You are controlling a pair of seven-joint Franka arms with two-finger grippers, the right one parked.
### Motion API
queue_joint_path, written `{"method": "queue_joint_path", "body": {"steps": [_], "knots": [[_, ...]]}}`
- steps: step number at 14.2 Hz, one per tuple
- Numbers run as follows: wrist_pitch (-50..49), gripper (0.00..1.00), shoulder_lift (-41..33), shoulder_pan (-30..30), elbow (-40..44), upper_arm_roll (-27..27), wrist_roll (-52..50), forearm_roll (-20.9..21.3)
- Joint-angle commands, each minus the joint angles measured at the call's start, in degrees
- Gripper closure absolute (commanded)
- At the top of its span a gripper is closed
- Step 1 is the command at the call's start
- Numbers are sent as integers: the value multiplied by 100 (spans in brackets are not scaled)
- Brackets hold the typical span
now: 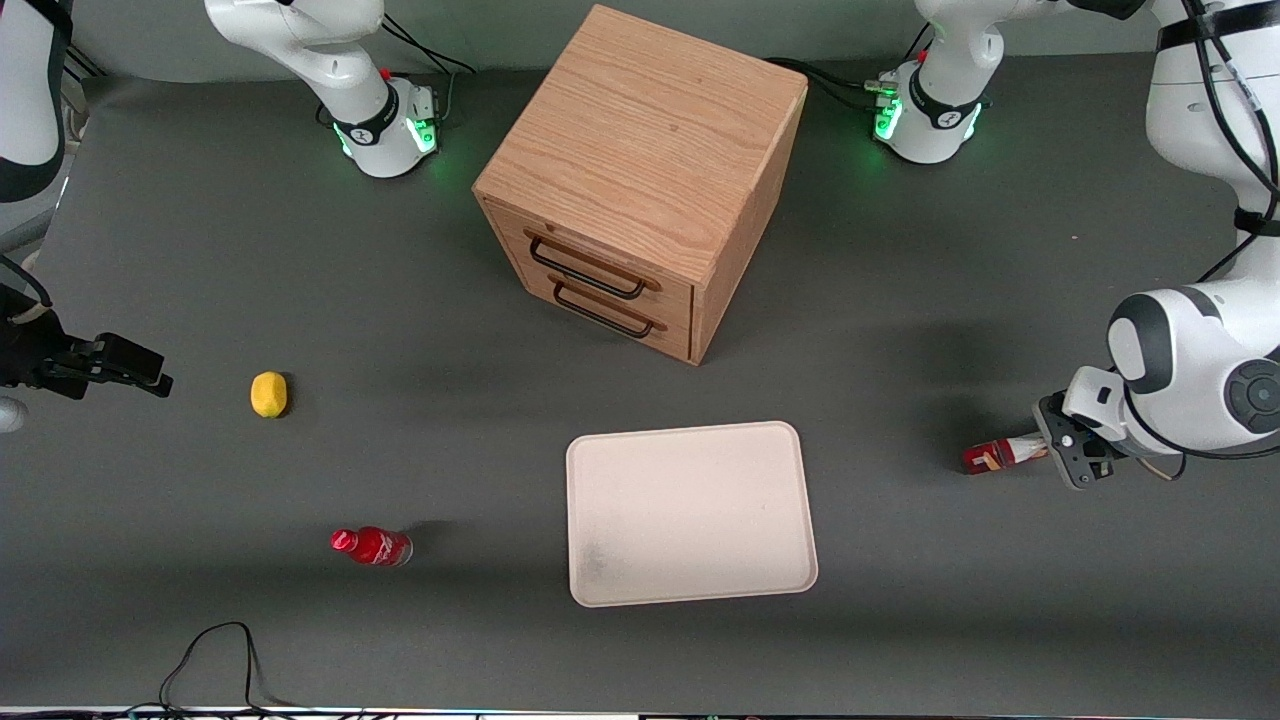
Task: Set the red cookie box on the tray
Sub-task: 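Close the left gripper on the cookie box and lift it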
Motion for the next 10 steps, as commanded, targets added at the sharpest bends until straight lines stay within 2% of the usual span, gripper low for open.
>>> {"method": "queue_joint_path", "body": {"steps": [1,3,7,10], "knots": [[-1099,100,-140,-91,784,69,-903,-61],[-1811,100,-254,-91,1249,60,-1807,-88],[-3217,100,-378,-301,2356,8,-3862,-483],[-3572,100,-387,-626,2929,-387,-5856,-466]]}}
